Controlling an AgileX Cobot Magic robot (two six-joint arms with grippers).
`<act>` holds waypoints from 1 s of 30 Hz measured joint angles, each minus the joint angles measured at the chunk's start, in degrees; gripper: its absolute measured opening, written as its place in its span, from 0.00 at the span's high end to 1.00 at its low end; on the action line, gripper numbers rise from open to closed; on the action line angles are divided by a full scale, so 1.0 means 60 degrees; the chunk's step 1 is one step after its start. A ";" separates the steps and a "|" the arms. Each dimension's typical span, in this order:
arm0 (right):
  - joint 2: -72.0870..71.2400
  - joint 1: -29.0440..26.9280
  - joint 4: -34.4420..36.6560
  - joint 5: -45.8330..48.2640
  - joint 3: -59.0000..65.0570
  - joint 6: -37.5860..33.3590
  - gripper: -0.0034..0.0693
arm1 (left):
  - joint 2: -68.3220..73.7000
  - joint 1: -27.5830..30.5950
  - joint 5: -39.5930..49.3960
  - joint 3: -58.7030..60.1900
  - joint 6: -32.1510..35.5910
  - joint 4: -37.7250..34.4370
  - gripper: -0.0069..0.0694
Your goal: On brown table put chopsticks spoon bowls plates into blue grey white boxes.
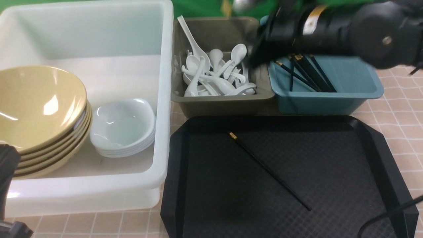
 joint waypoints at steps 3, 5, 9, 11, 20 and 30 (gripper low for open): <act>0.0617 -0.0903 -0.0018 -0.2811 -0.0020 0.0305 0.86 | 0.0000 0.0000 0.0013 0.0000 0.0000 0.0000 0.90; 0.1132 -0.1349 -0.0018 -0.3329 -0.0100 0.0597 0.85 | 0.0000 0.0000 0.0022 0.0000 0.0000 0.0000 0.90; 0.2016 -0.2088 -0.0018 -0.2682 -0.0234 0.1486 0.77 | 0.0000 0.0000 0.0128 0.0000 0.0000 0.0000 0.90; 0.2153 -0.2267 -0.0018 -0.1807 -0.0234 0.1985 0.69 | 0.0000 0.0000 0.0181 0.0000 0.0000 0.0000 0.90; 0.1559 -0.1170 -0.0037 0.4525 -0.0511 0.1935 0.52 | 0.0000 0.0000 0.0227 0.0000 0.0000 0.0011 0.90; 0.3161 0.0456 -0.0008 0.5503 -0.0300 0.1440 0.51 | 0.0000 0.0000 0.0227 0.0000 0.0000 0.0077 0.90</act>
